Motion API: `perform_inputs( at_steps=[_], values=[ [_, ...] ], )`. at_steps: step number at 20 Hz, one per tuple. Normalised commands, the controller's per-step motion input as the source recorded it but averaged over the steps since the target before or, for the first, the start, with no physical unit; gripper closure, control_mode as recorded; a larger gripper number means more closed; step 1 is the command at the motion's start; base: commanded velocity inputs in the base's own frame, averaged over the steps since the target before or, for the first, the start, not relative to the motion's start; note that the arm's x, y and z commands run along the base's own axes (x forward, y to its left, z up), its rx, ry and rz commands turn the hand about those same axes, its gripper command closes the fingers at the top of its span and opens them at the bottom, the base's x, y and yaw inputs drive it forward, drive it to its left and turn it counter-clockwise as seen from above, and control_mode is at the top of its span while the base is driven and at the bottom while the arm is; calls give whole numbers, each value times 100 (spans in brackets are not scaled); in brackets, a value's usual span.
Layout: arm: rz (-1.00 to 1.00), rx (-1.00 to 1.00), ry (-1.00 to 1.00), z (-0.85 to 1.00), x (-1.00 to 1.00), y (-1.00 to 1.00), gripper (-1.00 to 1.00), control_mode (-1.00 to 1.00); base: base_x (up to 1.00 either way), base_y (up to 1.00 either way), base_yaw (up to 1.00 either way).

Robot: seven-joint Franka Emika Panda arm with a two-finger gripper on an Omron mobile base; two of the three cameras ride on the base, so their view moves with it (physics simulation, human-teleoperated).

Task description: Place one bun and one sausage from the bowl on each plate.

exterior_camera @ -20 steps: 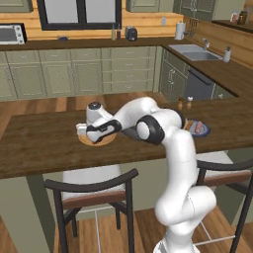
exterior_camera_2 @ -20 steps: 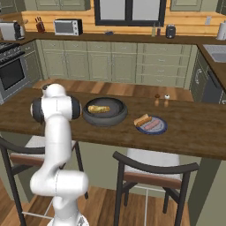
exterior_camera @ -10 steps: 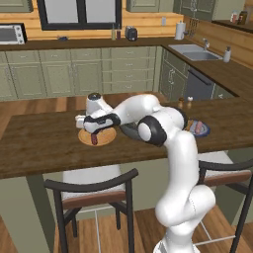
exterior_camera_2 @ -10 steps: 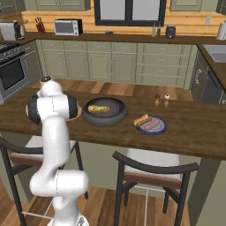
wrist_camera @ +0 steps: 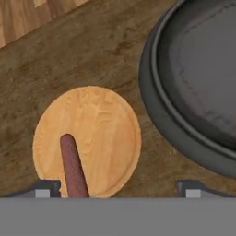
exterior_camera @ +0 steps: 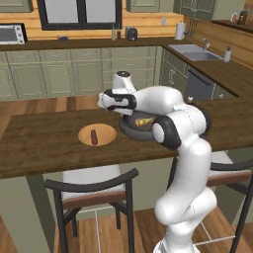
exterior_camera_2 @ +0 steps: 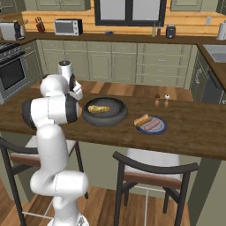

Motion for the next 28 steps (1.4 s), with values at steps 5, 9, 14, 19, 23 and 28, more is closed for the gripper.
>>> perform_inputs(
  at_steps=[5, 9, 14, 19, 23, 28],
  values=[
    [-28, 0, 19, 10, 2, -100, -100, -100, 0, 0, 0],
    [-28, 0, 17, -17, 21, -100, -100, -100, 0, 0, 0],
    [-23, 0, 11, -44, 48, -79, -100, -100, 0, 0, 0],
    [-11, 1, 9, -61, 30, -20, -100, -100, 0, 0, 0],
    [-4, 0, 3, -53, 28, 0, -100, -100, 0, 0, 0],
    [-3, 2, 1, -34, -28, -12, -100, -100, 0, 0, 0]
  ],
)
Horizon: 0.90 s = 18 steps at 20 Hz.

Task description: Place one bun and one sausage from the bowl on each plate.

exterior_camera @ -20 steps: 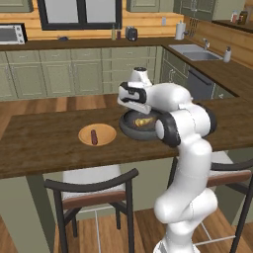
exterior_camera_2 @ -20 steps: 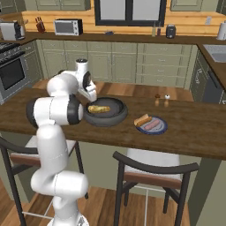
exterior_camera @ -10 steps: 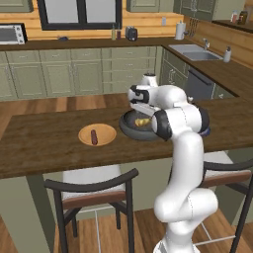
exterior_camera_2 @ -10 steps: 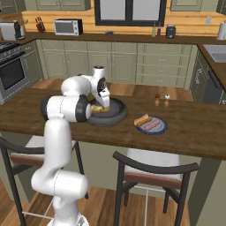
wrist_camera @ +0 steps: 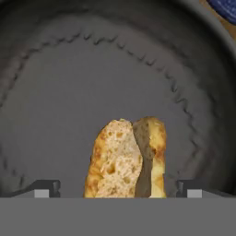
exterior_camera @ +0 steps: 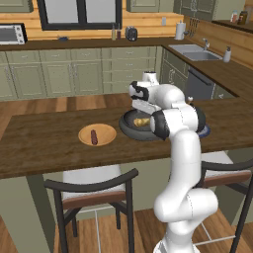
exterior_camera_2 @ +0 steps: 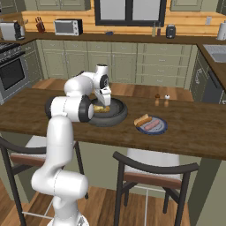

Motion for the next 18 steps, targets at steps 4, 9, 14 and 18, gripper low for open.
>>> perform_inputs(
  at_steps=[4, 9, 14, 18],
  values=[
    [-6, 6, 0, 0, -64, 0, -100, -100, 0, 0, 0],
    [-4, 2, -1, -33, -20, 0, -100, -100, 0, 0, 0],
    [0, 0, -15, -60, 3, 7, -100, -100, 0, 0, 0],
    [0, 0, -16, -42, 1, 20, 100, -100, 0, 0, 0]
  ],
)
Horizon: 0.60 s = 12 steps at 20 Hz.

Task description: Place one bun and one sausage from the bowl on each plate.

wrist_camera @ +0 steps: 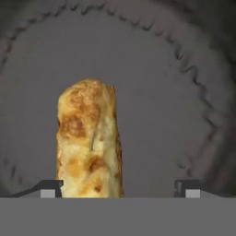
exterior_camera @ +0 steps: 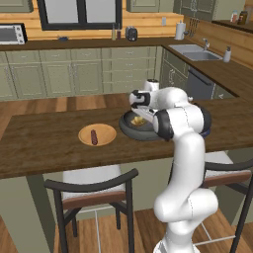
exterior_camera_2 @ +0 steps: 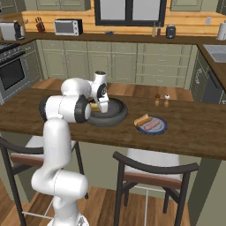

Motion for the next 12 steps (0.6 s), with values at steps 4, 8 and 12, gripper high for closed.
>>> perform_inputs(
  at_steps=[4, 8, 12],
  values=[
    [0, 1, -13, 0, -1, 10, 100, -100, 0, 0, 0],
    [-2, 1, -8, 63, -5, 0, 100, -100, 0, 0, 0],
    [-1, 0, -2, 95, -12, 8, 100, -100, 0, 0, 0]
  ],
)
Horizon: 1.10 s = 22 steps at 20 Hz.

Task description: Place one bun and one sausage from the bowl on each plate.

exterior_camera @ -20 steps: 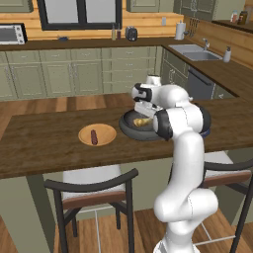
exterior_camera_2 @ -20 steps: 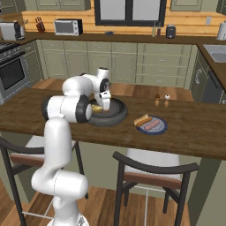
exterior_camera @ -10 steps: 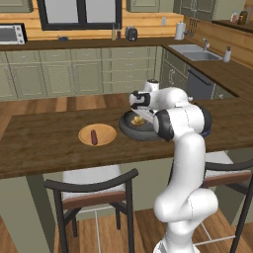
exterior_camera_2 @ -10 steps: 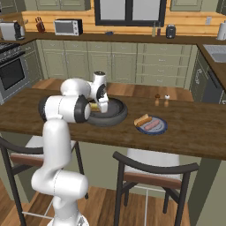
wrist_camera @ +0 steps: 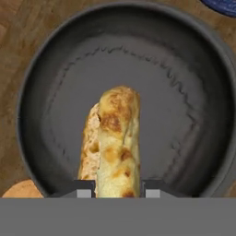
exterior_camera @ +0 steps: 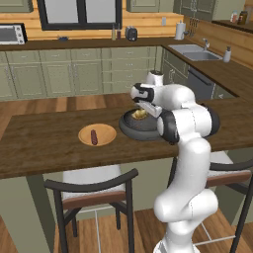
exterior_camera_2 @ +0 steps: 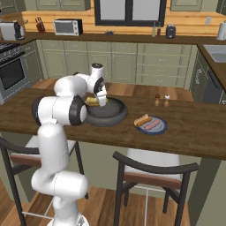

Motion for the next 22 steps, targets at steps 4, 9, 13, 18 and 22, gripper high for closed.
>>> perform_inputs(
  at_steps=[4, 9, 13, 18, 22],
  values=[
    [0, 0, 0, 78, -33, 29, 100, -100, 0, 0, 0],
    [16, -3, 0, 38, -65, 96, 100, -100, 0, 0, 0],
    [29, -11, 0, -3, -50, 100, 100, -100, 0, 0, 0],
    [28, -11, 0, -25, 7, 99, 100, -100, 0, 0, 0],
    [17, -10, 0, -59, 68, 51, 100, -100, 0, 0, 0]
  ],
)
